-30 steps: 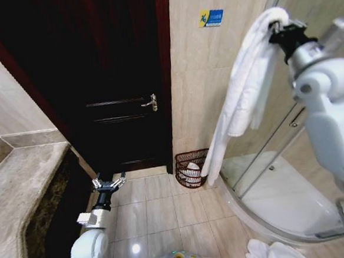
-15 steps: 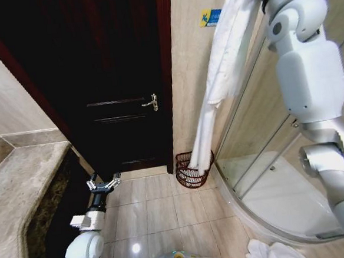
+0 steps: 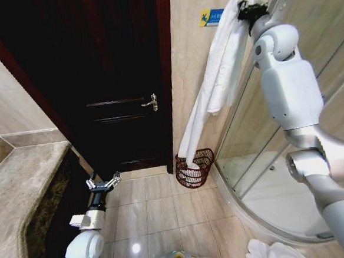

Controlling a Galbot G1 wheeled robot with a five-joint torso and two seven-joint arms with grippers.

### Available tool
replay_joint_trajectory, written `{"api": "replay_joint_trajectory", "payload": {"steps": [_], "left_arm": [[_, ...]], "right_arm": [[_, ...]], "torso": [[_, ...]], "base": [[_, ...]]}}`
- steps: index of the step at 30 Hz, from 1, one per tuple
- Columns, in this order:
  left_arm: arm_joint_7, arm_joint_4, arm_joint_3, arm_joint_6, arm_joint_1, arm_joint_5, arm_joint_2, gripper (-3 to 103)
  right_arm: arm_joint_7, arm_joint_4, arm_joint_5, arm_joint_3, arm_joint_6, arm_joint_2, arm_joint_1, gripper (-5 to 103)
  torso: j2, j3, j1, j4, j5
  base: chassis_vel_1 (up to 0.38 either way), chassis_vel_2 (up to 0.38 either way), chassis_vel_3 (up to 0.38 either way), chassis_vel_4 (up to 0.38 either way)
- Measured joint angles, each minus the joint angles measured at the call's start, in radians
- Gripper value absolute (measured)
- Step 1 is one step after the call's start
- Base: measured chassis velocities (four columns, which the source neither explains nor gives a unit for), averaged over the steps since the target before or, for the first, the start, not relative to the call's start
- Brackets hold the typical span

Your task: Discard the used towel into the hamper.

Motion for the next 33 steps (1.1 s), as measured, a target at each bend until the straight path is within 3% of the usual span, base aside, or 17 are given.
{"api": "replay_joint_trajectory", "payload": {"steps": [33], "left_arm": [[0.007, 0.032, 0.009, -0.057, -0.013, -0.011, -0.023, 100]], "right_arm": [[0.023, -0.019, -0.027, -0.009, 0.039, 0.041, -0.105, 4]], "torso": [[-0.008, -0.005, -0.004, 0.0001, -0.0001]], "base": [[0.000, 0.000, 0.000, 0.000]]}}
